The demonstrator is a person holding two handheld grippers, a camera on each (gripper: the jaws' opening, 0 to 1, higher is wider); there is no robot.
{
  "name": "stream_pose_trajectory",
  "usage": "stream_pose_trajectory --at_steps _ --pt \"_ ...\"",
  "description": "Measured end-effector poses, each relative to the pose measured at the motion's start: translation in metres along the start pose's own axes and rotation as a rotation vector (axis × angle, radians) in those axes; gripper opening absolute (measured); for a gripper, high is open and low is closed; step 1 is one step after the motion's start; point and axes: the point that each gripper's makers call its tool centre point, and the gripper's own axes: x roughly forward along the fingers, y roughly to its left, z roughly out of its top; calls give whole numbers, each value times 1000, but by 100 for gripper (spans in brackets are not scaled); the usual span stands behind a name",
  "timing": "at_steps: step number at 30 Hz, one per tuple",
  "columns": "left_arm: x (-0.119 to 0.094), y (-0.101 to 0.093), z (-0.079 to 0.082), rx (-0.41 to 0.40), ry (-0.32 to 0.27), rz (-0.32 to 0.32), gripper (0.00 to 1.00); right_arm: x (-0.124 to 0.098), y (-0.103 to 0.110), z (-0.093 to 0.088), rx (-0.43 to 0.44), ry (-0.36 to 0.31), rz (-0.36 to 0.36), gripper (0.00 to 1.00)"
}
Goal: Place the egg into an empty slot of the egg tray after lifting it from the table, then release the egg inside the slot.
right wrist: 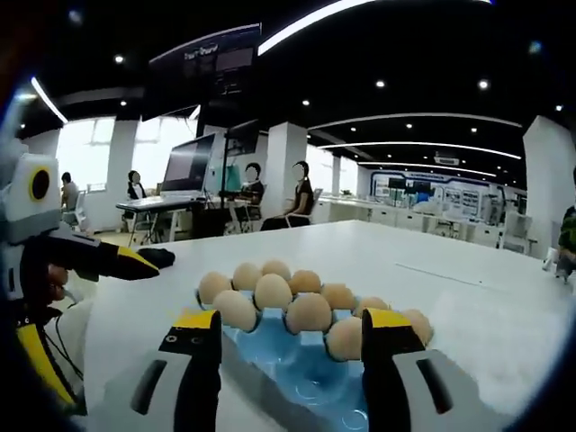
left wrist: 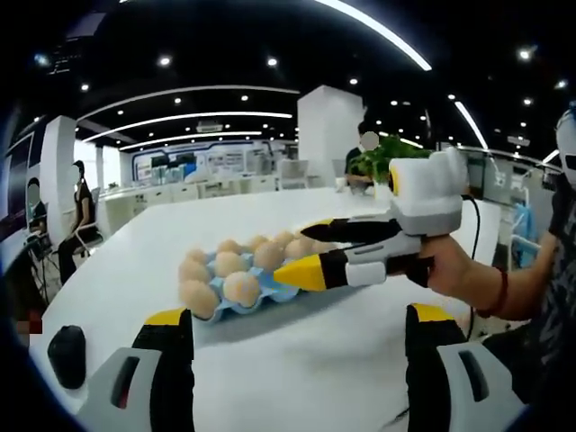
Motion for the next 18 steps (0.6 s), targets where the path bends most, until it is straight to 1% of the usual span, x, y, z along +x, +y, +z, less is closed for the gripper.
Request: stream_pose_trajectory --at_steps 2,5,8,11,14,18 --pt "2 -3 2 7 -1 -2 100 -9 -7 -1 6 8 -8 65" --pt "3 -7 5 4 -14 -8 100 -19 -19 -4 1 22 -40 65" --pt "6 -11 7 13 -11 -12 100 -29 -31 -4 10 17 -65 66" --pt "10 -14 8 19 -5 -11 100 -40 -41 -2 -15 13 -87 66" --pt "14 -16 7 22 0 -12 100 -47 -49 -1 -22 11 -101 66" --pt "20 -25 8 27 1 -25 100 -60 -63 -2 -26 10 -131 66"
